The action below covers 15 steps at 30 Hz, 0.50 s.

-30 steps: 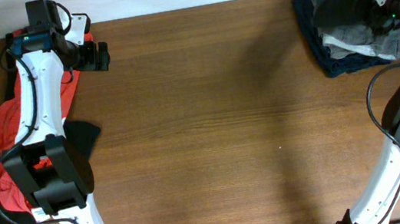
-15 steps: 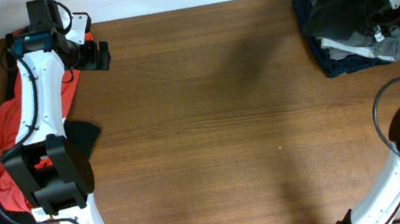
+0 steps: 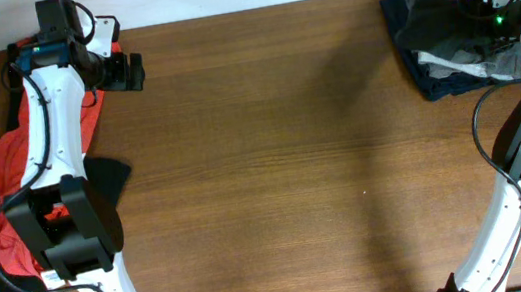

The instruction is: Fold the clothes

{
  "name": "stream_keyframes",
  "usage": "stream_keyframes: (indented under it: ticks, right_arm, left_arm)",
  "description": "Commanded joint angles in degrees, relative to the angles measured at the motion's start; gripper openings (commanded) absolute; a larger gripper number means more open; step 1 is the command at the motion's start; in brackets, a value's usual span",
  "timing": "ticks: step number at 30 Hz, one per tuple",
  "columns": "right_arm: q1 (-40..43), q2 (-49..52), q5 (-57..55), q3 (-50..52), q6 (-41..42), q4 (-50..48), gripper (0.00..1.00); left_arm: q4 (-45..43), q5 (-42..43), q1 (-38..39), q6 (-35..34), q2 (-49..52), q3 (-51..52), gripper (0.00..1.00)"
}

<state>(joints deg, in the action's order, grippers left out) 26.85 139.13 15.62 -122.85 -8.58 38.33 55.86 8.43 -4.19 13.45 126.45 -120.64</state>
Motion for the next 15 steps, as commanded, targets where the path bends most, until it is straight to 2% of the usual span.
stream_keyframes:
  ticks: [1, 2, 4, 6, 8, 10, 11, 13, 15]
  right_arm:
    - [0.20, -3.80, -1.42, -4.15, 0.76, 2.86, 0.07]
    - [0.20, -6.10, -0.11, -6.49, 0.76, 5.07, 0.11]
    - [0.07, -11.58, 4.11, -12.50, 0.74, 13.11, 0.49]
    - [-1.16, -17.46, 5.88, -16.41, -0.17, 22.53, 0.70]
    - [-5.99, -23.65, 8.41, -16.52, -3.19, 30.16, 0.86]
    - [-14.67, -27.21, 8.50, -16.52, -2.89, 36.00, 0.96]
    - [-17.62, -27.69, 9.29, -16.52, -2.14, 37.33, 0.99]
    - [-30.01, -27.74, 13.33, -16.33, 9.05, 38.86, 0.99]
    - [-43.39, -27.21, 13.29, -16.28, 10.99, 38.86, 0.99]
  left_arm:
    - [-0.09, 0.81, 0.17, 0.26, 0.35, -0.37, 0.99]
    - [-0.09, 0.81, 0.17, 0.26, 0.35, -0.37, 0.99]
    - [-0.09, 0.81, 0.17, 0.26, 0.35, -0.37, 0.99]
    - [-0.09, 0.81, 0.17, 0.26, 0.35, -0.37, 0.99]
    - [-0.09, 0.81, 0.17, 0.26, 0.35, -0.37, 0.99]
    - [-0.09, 0.81, 0.15, 0.26, 0.35, -0.37, 0.99]
    - [-0.09, 0.81, 0.17, 0.26, 0.35, -0.37, 0.99]
    - [-0.09, 0.81, 0.17, 0.26, 0.35, -0.37, 0.99]
    - [-0.11, 0.81, 0.17, 0.26, 0.35, -0.37, 0.99]
